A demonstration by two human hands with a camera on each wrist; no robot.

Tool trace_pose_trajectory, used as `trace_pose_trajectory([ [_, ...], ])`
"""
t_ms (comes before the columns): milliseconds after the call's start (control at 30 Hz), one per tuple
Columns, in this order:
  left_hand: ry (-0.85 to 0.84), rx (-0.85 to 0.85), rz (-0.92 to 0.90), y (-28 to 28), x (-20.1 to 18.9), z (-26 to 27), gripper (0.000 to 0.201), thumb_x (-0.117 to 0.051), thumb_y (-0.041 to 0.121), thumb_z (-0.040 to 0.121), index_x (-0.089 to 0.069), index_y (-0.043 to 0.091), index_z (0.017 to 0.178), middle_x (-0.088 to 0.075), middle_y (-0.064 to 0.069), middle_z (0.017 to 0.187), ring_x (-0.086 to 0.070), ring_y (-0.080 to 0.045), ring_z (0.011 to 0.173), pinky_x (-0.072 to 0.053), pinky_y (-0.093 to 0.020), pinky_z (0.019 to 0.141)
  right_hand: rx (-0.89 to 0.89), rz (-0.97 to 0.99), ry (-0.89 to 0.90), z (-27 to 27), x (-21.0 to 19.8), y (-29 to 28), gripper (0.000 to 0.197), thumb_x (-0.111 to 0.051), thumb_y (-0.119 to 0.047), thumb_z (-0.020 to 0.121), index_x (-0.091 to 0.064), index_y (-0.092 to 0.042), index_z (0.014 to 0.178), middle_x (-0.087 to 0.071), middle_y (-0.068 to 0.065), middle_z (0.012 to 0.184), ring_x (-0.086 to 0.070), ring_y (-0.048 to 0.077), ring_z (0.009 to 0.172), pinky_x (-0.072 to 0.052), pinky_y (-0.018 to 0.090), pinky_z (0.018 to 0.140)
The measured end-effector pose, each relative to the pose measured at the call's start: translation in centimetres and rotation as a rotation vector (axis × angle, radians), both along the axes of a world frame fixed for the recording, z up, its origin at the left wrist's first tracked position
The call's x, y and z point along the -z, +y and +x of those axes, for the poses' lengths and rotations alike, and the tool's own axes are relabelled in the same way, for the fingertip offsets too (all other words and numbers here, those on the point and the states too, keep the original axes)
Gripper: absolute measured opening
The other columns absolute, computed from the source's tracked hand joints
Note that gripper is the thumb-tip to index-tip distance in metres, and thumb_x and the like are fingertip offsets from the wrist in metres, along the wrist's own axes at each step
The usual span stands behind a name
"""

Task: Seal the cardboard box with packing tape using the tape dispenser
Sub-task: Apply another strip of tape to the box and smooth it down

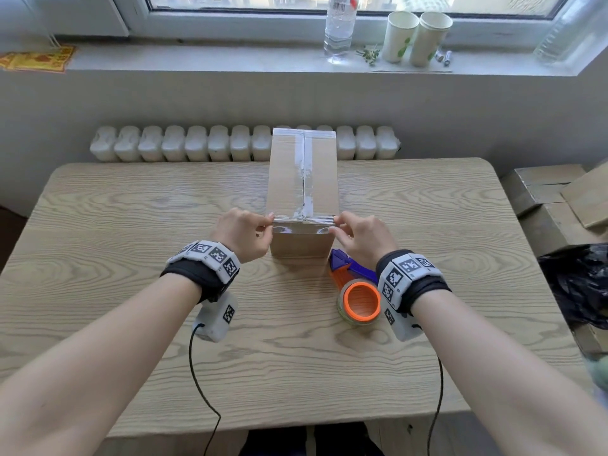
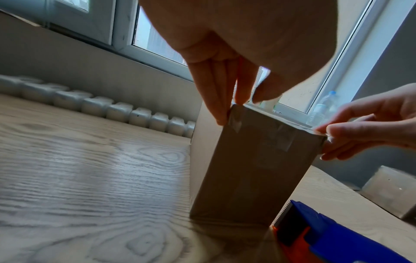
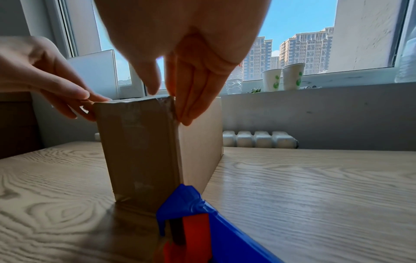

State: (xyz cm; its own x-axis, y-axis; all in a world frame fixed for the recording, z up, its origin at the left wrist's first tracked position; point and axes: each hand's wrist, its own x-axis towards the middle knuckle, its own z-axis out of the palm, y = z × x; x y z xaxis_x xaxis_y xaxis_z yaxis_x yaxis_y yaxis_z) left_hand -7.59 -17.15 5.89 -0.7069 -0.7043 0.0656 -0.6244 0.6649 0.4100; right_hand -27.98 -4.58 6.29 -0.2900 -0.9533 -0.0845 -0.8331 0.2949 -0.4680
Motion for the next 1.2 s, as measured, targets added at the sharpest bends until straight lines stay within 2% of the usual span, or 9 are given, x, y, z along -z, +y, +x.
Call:
trace_pose_trajectory([
  [67,-0.061,-0.018,0.031,-0.2,-0.1,-0.3,0.03,-0.06,0.036,0.086,-0.073,0.012,0.099,-0.075,-0.011,0.076,-0.068,-0.025,0.072,-0.056,-0.034,0.072,-0.014,0.001,0.044,-0.3,0.2,-0.5,0.028,-0.055,-0.031,0.092,-0.063,-0.008,0.106,-0.072,0.016,0.092,-0.065,0.033,0.085,-0.049,0.035,0.072],
  [200,-0.144,-0.06,0.035,-0.6,0.2,-0.9,0.031,-0.054,0.035,0.091,-0.072,0.013,0.104,-0.074,-0.013,0.093,-0.065,-0.028,0.089,-0.05,-0.035,0.079,-0.1,0.039,0.222,-0.4,0.8,-1.2,0.026,-0.05,-0.026,0.095,-0.06,-0.002,0.097,-0.066,0.019,0.076,-0.063,0.034,0.073,-0.04,0.034,0.061],
  [333,-0.259,0.005,-0.021,-0.7,-0.2,-1.5,0.033,-0.044,0.028,0.096,-0.069,0.008,0.103,-0.072,-0.015,0.095,-0.063,-0.032,0.092,-0.048,-0.038,0.077,-0.123,0.039,0.275,-0.3,1.1,-1.7,0.024,-0.049,-0.023,0.095,-0.059,-0.001,0.093,-0.065,0.021,0.076,-0.063,0.037,0.072,-0.047,0.041,0.064],
  [567,-0.284,-0.001,0.011,-0.9,-0.5,-1.5,0.03,-0.045,0.026,0.096,-0.068,0.01,0.107,-0.071,-0.014,0.101,-0.061,-0.032,0.098,-0.047,-0.037,0.081,-0.099,0.06,0.273,-0.5,0.9,-1.4,0.015,-0.054,-0.017,0.092,-0.061,-0.006,0.099,-0.066,0.02,0.081,-0.063,0.036,0.077,-0.045,0.038,0.067],
  [700,-0.223,-0.009,0.06,-1.1,-0.9,-1.0,0.029,-0.054,0.03,0.092,-0.068,0.014,0.111,-0.072,-0.013,0.101,-0.062,-0.031,0.099,-0.049,-0.035,0.085,-0.111,-0.02,0.265,-0.8,0.5,-1.2,0.022,-0.065,-0.027,0.085,-0.066,-0.008,0.096,-0.069,0.013,0.094,-0.063,0.031,0.086,-0.044,0.033,0.068],
  [767,-0.173,0.005,0.075,-1.3,-1.0,-0.6,0.028,-0.057,0.031,0.089,-0.07,0.014,0.108,-0.074,-0.012,0.095,-0.065,-0.028,0.094,-0.05,-0.032,0.083,-0.176,-0.107,0.342,-0.8,0.1,-1.0,0.025,-0.075,-0.029,0.076,-0.071,-0.007,0.088,-0.068,0.014,0.11,-0.066,0.032,0.094,-0.053,0.037,0.07],
  [833,-0.159,0.012,0.082,-1.4,-1.1,-0.5,0.029,-0.058,0.033,0.089,-0.071,0.014,0.106,-0.074,-0.01,0.095,-0.066,-0.025,0.091,-0.05,-0.031,0.082,-0.226,-0.144,0.376,-0.1,0.1,-1.4,0.03,-0.08,-0.024,0.069,-0.073,-0.009,0.094,-0.066,0.015,0.119,-0.068,0.032,0.097,-0.057,0.04,0.07],
  [933,-0.184,0.016,0.059,-1.5,-1.1,-0.8,0.032,-0.053,0.037,0.091,-0.071,0.016,0.107,-0.074,-0.009,0.098,-0.065,-0.025,0.093,-0.047,-0.03,0.08,-0.344,-0.211,0.349,1.3,1.1,-2.8,0.043,-0.085,-0.015,0.062,-0.071,-0.008,0.102,-0.07,0.014,0.112,-0.071,0.027,0.094,-0.059,0.038,0.067],
  [1200,-0.223,0.049,0.026,-1.8,-0.5,-1.0,0.036,-0.043,0.035,0.096,-0.072,0.015,0.102,-0.074,-0.009,0.091,-0.064,-0.026,0.088,-0.046,-0.031,0.074,-0.403,-0.222,0.343,2.5,2.8,-4.6,0.04,-0.091,-0.006,0.049,-0.078,-0.017,0.086,-0.076,-0.001,0.091,-0.072,0.009,0.083,-0.057,0.021,0.064],
])
